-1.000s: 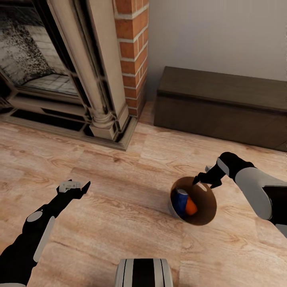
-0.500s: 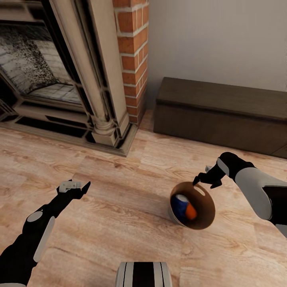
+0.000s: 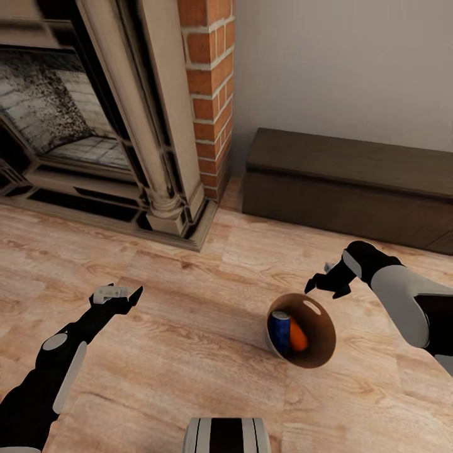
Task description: Put the three can of soda from the living room inside the tash can in the kitchen.
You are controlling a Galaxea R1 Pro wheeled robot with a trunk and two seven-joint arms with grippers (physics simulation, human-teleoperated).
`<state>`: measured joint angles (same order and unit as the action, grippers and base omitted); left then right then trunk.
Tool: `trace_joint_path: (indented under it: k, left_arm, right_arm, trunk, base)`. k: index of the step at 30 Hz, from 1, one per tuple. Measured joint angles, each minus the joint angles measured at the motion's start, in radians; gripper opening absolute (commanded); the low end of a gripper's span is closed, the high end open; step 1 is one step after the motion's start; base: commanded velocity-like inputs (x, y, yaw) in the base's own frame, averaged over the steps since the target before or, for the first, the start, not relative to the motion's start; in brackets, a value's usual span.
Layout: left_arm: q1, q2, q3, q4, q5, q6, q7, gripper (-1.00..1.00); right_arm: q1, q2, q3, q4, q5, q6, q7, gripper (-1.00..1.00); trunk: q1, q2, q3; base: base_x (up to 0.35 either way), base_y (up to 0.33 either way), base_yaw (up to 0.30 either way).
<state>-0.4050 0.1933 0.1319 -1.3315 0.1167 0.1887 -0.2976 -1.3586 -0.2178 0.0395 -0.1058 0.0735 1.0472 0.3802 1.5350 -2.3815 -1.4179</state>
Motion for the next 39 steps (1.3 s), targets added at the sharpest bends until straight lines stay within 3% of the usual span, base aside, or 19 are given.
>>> trace_joint_path:
  k: [32, 39]
  left_arm:
    - [0.000, 0.000, 0.000, 0.022, -0.002, 0.000, 0.003, 1.00]
    - [0.000, 0.000, 0.000, 0.040, -0.002, 0.000, 0.003, 1.00]
  right_arm:
    - [0.034, -0.001, -0.002, -0.001, 0.002, -0.001, -0.004, 1.00]
    - [0.053, -0.002, -0.003, 0.001, 0.002, -0.043, -0.004, 1.00]
  trunk:
    - [-0.123, 0.224, 0.100]
    - [-0.149, 0.273, 0.122]
  base:
    - [0.000, 0.000, 0.000]
    - [0.000, 0.000, 0.000]
